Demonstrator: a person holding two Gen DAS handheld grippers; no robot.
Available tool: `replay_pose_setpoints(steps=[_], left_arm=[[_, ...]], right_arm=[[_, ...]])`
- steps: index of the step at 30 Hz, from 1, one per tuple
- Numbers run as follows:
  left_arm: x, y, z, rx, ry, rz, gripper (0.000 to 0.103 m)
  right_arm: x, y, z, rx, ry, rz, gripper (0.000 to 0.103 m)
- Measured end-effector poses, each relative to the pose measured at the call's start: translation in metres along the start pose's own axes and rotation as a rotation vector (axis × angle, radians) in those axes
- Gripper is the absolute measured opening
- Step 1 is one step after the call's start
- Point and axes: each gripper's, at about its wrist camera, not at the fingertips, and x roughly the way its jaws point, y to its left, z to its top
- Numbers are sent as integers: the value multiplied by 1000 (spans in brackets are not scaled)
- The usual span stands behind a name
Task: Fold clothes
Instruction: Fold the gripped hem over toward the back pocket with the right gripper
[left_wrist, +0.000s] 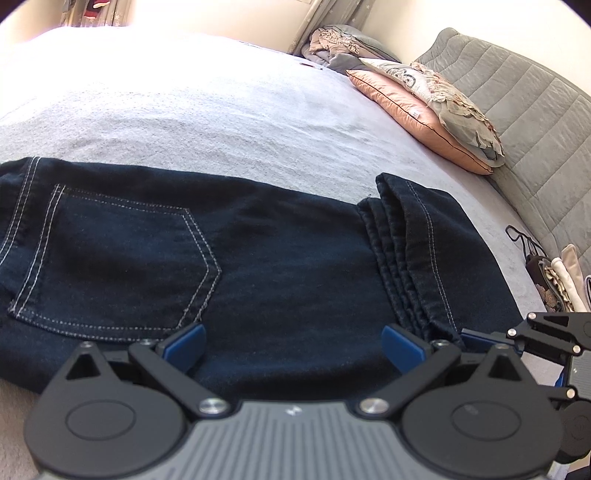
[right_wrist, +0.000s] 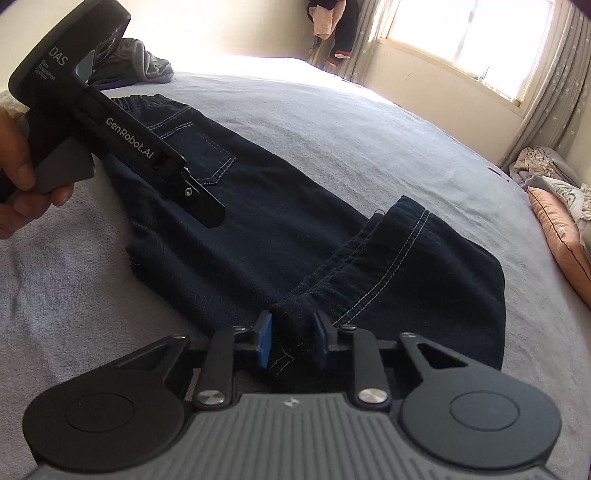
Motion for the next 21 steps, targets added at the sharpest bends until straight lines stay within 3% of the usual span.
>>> replay_pose_setpoints(steps=[9,13,15,21], left_arm=[[1,0,1,-14,10,-16,102],[1,-2,0,-3,13,-16,102],[1,-1,1,-11,13,-18,102],[2,-3,-1,2,15,-12,102]], right_arm=[[6,6,-13,-103,43,53,17],[-1,10,-13,-145,45,76,29],[-2,10,-15,-146,42,90,49],[11,14,-13,-159,68,28,49]])
